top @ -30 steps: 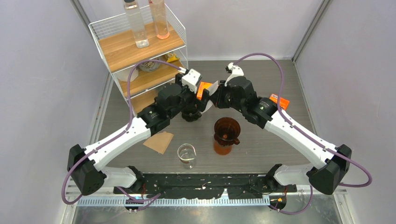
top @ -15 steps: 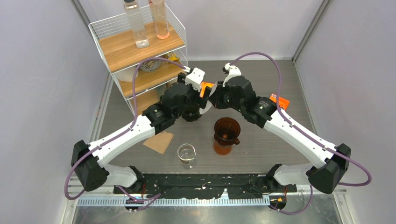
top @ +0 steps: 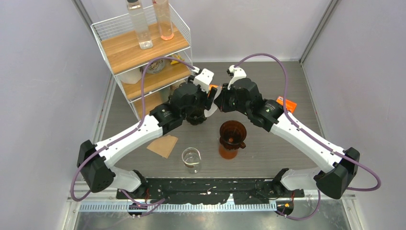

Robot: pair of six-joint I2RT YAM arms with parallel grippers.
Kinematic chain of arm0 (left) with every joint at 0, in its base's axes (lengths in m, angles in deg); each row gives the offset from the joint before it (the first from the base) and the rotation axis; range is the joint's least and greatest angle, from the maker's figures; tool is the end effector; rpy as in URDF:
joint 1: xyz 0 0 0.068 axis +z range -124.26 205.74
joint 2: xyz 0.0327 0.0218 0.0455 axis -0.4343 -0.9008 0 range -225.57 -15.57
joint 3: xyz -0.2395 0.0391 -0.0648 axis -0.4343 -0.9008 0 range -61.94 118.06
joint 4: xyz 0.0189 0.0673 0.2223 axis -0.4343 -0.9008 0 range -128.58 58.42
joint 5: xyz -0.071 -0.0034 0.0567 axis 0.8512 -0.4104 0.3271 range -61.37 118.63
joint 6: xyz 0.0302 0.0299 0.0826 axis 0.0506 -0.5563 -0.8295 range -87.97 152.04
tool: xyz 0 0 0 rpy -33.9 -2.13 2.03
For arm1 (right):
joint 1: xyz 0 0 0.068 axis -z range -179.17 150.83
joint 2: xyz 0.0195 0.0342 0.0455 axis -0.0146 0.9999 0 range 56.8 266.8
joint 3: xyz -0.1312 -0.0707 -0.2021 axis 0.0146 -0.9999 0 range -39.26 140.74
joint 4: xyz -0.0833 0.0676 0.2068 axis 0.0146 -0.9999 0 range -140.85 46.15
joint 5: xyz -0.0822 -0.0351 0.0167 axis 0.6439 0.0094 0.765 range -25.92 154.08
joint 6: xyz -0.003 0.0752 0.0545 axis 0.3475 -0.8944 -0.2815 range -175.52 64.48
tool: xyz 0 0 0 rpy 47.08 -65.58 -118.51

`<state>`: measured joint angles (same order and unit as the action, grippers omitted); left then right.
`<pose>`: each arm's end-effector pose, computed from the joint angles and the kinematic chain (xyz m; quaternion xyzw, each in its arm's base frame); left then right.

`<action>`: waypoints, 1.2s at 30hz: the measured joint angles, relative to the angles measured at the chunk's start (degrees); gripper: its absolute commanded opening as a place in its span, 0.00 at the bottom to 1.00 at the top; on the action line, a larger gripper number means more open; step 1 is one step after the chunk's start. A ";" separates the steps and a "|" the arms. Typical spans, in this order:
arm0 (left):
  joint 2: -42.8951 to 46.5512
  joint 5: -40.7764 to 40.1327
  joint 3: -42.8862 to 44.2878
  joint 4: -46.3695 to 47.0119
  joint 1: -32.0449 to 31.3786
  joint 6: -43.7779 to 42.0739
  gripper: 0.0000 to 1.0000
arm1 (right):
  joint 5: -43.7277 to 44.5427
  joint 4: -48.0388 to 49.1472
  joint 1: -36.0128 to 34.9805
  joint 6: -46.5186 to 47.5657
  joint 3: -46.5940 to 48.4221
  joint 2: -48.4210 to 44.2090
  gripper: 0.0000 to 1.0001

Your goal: Place the coffee filter in the dripper

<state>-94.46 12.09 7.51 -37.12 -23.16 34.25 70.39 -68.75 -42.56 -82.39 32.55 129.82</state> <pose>0.2439 -0.2434 0.3348 0.2306 0.7554 -0.1570 0.5929 0.2287 0.2037 0.3308 -0.0930 0.8427 0.2658 0.4589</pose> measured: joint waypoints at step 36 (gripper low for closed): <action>-1.29 -1.66 -1.55 -2.19 -0.85 -9.16 0.21 | 1.07 -7.93 3.74 11.17 1.20 -0.39 0.05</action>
<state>-95.75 10.43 5.96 -39.31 -24.02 25.10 71.46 -76.69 -38.83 -71.22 33.75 129.42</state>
